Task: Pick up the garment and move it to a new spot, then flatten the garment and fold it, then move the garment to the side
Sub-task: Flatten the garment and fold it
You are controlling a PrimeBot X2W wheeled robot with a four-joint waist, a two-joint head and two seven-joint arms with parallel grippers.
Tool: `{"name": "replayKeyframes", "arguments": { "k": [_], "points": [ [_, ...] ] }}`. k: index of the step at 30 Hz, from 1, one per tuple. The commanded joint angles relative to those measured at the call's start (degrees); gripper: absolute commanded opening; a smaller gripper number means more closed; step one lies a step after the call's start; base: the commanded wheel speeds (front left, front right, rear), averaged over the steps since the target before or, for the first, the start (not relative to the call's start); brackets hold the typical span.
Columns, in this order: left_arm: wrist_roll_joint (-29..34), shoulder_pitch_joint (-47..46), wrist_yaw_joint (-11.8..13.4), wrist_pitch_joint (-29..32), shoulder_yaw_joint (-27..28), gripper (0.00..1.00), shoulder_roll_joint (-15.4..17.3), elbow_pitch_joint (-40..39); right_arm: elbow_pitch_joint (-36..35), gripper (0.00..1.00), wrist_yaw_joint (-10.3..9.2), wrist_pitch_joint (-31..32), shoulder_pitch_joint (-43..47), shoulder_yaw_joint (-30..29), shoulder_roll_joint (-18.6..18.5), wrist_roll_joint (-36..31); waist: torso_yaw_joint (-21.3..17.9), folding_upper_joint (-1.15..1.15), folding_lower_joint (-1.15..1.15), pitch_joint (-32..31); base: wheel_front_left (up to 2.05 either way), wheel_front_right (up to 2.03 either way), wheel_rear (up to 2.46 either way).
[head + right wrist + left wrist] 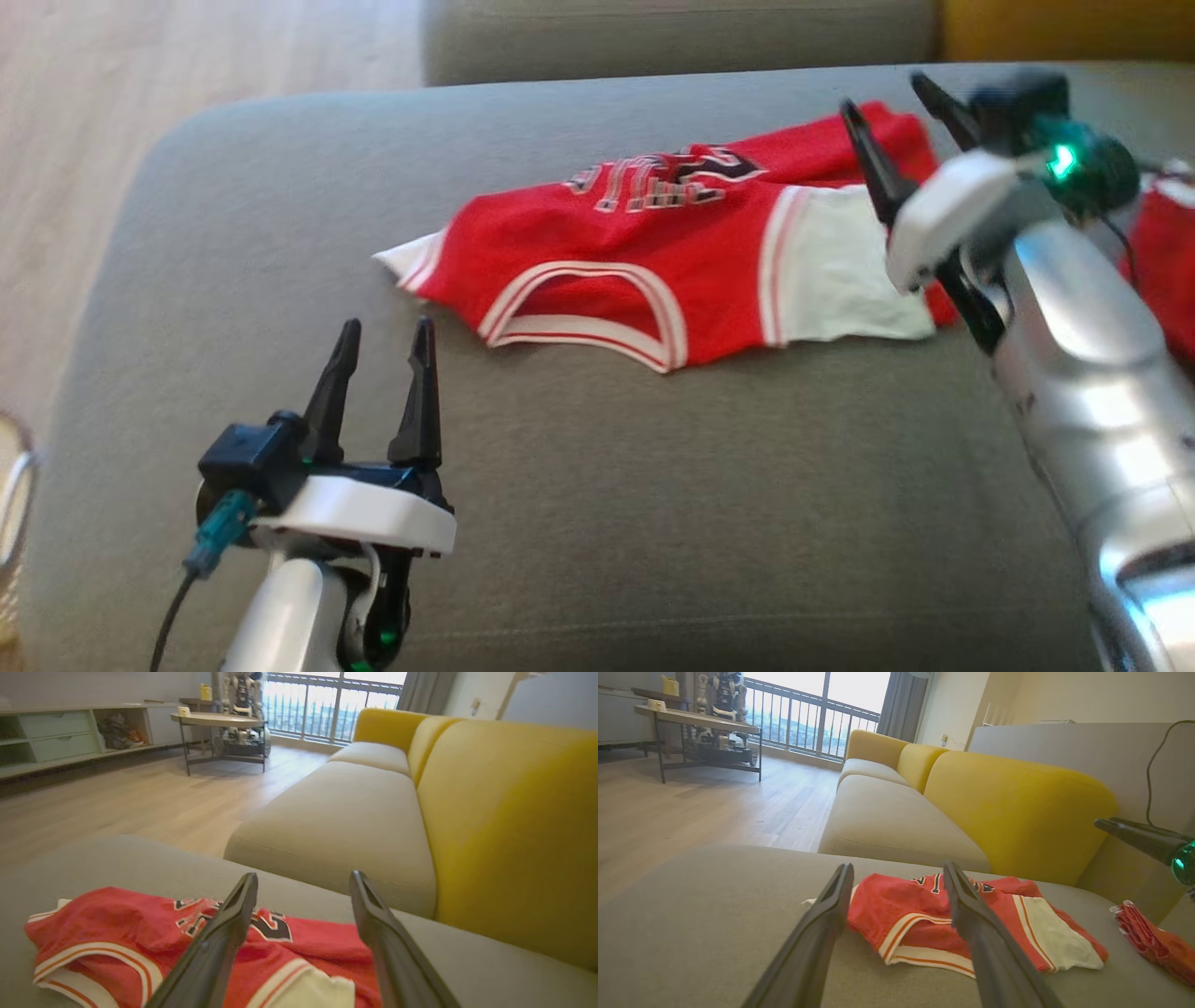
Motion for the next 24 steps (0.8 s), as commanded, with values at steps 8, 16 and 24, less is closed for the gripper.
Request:
{"name": "replayKeyframes", "arguments": {
  "k": [8, 16, 24],
  "points": [
    [-1.4, -2.9, 0.7, -0.3, 3.3, 1.00, 0.3, -4.3, -31.6, 1.00, -0.02, -1.6, 18.9, -10.2, -0.5, -7.8, -9.7, 0.00, 0.01, 0.1, 0.00, 0.00, 0.00],
    [0.1, -3.2, 0.2, -0.3, 4.2, 1.00, 0.3, -3.9, -50.3, 1.00, -0.02, -1.7, 38.2, -19.5, 5.4, -9.6, -14.5, 0.00, 0.01, 1.5, 0.00, 0.00, 0.00],
    [4.0, -6.1, -1.5, -0.3, 1.9, 1.00, 0.3, -2.6, -55.2, 1.00, -0.02, -1.7, 40.8, -20.3, 6.1, -6.9, -19.0, 0.00, 0.01, 4.4, 0.00, 0.00, 0.00]
  ]
}}
